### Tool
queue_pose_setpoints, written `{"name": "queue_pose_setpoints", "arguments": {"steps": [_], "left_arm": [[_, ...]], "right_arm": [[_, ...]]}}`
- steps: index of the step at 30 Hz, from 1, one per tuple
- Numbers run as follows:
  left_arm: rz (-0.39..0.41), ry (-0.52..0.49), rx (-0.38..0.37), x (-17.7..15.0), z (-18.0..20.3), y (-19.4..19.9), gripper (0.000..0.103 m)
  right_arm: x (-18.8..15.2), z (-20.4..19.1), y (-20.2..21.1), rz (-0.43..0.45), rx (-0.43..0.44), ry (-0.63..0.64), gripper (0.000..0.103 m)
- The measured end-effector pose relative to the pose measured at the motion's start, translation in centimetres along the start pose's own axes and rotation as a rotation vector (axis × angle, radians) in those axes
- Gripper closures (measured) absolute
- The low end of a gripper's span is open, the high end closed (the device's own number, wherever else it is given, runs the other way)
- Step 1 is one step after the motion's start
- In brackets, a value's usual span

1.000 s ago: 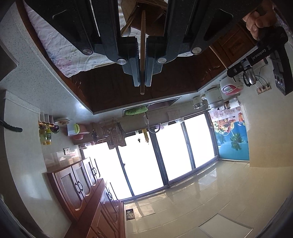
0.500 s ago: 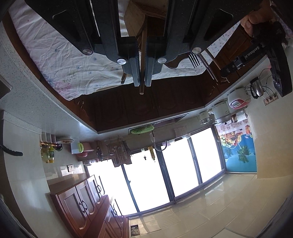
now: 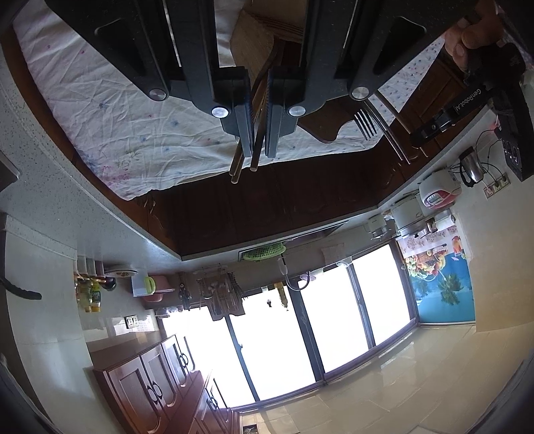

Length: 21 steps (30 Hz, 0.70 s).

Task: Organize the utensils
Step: 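Lower the chopsticks into the holder and open both tools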

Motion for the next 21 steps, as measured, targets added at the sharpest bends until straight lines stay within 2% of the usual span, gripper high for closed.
{"name": "queue_pose_setpoints", "arguments": {"steps": [2, 3, 4, 5, 6, 7, 8, 11, 21], "left_arm": [[-0.004, 0.005, -0.001, 0.1, 0.0, 0.3, 0.096], [-0.005, 0.006, -0.003, 0.1, 0.0, 0.6, 0.09], [-0.002, 0.006, -0.006, 0.1, 0.1, 1.0, 0.086], [0.003, 0.006, 0.0, 0.1, 0.1, 1.5, 0.07], [0.011, 0.007, 0.009, 0.0, 0.2, 2.0, 0.043], [0.028, 0.011, 0.014, -0.1, 0.1, 2.7, 0.031], [0.046, 0.014, 0.022, -0.3, 0.1, 3.5, 0.017], [0.058, 0.01, 0.045, -0.8, -0.1, 5.2, 0.013], [0.027, 0.066, 0.073, -4.4, -1.4, 9.9, 0.011]], "right_arm": [[0.0, 0.3, 0.0, -0.007, 0.0, -0.018, 0.089], [0.0, 0.5, 0.1, -0.012, 0.0, -0.031, 0.085], [0.0, 0.7, 0.4, -0.01, 0.004, -0.042, 0.075], [0.1, 0.8, 0.9, 0.001, 0.011, -0.053, 0.058], [0.1, 1.0, 1.5, 0.018, 0.016, -0.063, 0.048], [0.1, 1.2, 2.2, 0.04, 0.021, -0.073, 0.028], [0.1, 1.3, 3.0, 0.064, 0.024, -0.081, 0.014], [0.0, 1.7, 5.1, 0.112, 0.022, -0.1, 0.005], [-2.6, 2.4, 9.9, 0.104, 0.036, -0.154, 0.004]]}}
Point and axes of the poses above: each gripper's, at about its wrist camera, not at the fingertips, and y roughly against the way its jaws point, z to its right, x to its top, the point moved 1 cm from there along -y, roughly the way its jaws point, and after that the axes turned 3 degrees about y, right-handed, at the moved point
